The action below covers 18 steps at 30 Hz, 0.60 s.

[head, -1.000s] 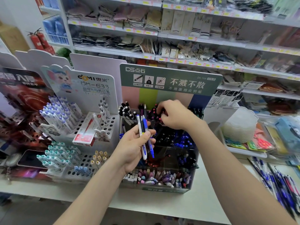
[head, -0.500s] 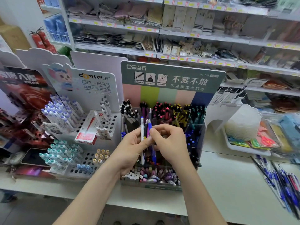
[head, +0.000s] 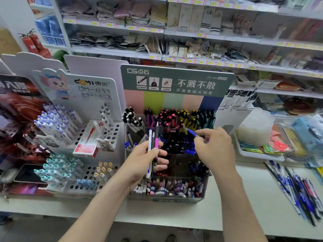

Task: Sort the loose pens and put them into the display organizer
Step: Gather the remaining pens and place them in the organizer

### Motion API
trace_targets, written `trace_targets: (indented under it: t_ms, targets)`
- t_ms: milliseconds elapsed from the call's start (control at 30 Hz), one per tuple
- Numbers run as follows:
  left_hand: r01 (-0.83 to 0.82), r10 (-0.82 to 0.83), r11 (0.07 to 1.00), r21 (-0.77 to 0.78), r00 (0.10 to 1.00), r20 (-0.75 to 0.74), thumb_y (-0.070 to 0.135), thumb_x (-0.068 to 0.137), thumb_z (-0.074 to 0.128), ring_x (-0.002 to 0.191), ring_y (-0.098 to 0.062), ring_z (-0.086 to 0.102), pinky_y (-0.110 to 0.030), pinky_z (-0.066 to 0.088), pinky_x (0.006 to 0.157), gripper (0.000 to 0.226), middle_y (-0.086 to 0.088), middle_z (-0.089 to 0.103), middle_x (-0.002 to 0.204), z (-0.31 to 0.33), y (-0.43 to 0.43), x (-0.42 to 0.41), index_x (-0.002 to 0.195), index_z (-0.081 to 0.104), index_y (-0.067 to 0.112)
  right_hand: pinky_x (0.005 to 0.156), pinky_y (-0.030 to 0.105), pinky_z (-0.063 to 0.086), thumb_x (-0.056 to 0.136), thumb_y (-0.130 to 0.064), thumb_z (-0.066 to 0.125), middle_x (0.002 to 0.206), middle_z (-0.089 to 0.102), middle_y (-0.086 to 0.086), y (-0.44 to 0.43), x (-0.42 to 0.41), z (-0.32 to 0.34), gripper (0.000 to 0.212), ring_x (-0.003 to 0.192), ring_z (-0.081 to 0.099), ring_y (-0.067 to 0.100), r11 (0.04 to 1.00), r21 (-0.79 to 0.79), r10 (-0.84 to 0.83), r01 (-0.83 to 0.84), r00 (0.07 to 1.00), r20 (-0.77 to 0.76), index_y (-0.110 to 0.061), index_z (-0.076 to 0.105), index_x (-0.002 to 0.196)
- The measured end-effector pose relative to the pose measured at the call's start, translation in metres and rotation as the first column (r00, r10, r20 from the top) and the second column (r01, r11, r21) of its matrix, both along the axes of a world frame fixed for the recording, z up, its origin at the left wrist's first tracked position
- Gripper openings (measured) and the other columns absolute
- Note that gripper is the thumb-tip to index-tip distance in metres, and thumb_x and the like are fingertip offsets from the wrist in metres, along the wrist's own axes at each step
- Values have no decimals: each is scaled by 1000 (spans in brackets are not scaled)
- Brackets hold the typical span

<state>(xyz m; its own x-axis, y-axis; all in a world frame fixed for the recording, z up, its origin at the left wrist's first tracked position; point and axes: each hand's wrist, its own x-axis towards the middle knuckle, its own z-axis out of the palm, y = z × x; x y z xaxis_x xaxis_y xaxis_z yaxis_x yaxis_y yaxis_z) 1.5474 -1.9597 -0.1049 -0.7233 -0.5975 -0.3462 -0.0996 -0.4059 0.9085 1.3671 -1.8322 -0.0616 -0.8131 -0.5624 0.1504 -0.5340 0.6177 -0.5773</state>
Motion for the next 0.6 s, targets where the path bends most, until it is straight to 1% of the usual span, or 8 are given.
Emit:
trace_targets:
  t_ms: [100, 200, 267, 333, 433, 467, 533, 600]
  targets:
    - [1, -1, 1000, -12, 1000, 16, 11, 112, 49, 100, -32, 78, -41, 64, 84, 22, -18, 72, 121, -3, 1, -6, 129, 65, 10, 67, 32, 47, 81, -21, 64, 92, 69, -6, 12, -5, 13, 22, 79, 64, 25, 983, 179, -21, 36, 996, -88, -34, 81, 87]
    - [24, -24, 1000, -19, 999, 25, 11, 112, 49, 104, -31, 78, -42, 64, 88, 24, -16, 74, 121, -4, 2, -11, 130, 66, 12, 69, 33, 51, 80, -13, 63, 84, 70, -5, 2, -11, -1, 20, 84, 65, 29, 942, 321, 134, -98, 987, -93, -29, 75, 84]
    - [44, -44, 999, -9, 999, 9, 10, 112, 49, 106, -31, 77, -43, 63, 89, 25, -14, 76, 119, -3, 4, -13, 131, 66, 13, 83, 36, 55, 87, -9, 66, 94, 74, -3, -9, -17, -18, 26, 97, 66, 28, 925, 280, 271, -257, 962, -13, -26, 75, 105]
    - [59, -59, 998, 4, 998, -7, 9, 112, 50, 107, -32, 77, -42, 63, 89, 27, -12, 78, 117, -2, 5, -14, 133, 65, 13, 95, 32, 52, 94, -13, 71, 108, 76, -2, -17, -22, -28, 34, 107, 66, 24, 926, 159, 343, -343, 939, 26, -20, 71, 127]
    - [70, -70, 998, 8, 998, -9, 11, 112, 50, 105, -27, 77, -38, 62, 83, 28, -9, 78, 118, 0, 6, -16, 136, 64, 16, 83, 29, 50, 101, -17, 69, 102, 73, 1, -21, -22, -41, 27, 93, 67, 20, 935, -54, 350, -351, 936, -27, -18, 68, 128]
    - [75, -75, 997, -3, 997, -1, 12, 112, 50, 101, -25, 77, -36, 61, 80, 28, -8, 79, 119, 1, 6, -16, 136, 64, 17, 81, 34, 51, 102, -18, 68, 101, 71, 3, -20, -21, -48, 25, 92, 64, 23, 942, -45, 328, -332, 941, -76, -18, 68, 127]
    - [83, -83, 996, -27, 996, 17, 11, 112, 49, 91, -20, 73, -33, 56, 74, 29, -6, 79, 117, 3, 7, -18, 135, 64, 21, 78, 42, 48, 101, -24, 68, 103, 67, 5, -16, -16, -63, 21, 94, 54, 28, 960, 131, 278, -249, 912, -301, -20, 71, 121]
    - [88, -87, 995, -50, 996, 26, 11, 112, 49, 87, -17, 68, -32, 53, 71, 30, -6, 79, 113, 5, 7, -19, 132, 66, 23, 75, 42, 44, 101, -29, 66, 108, 59, 5, -10, -8, -71, 19, 95, 45, 29, 970, 183, 226, -160, 870, -438, -22, 75, 117]
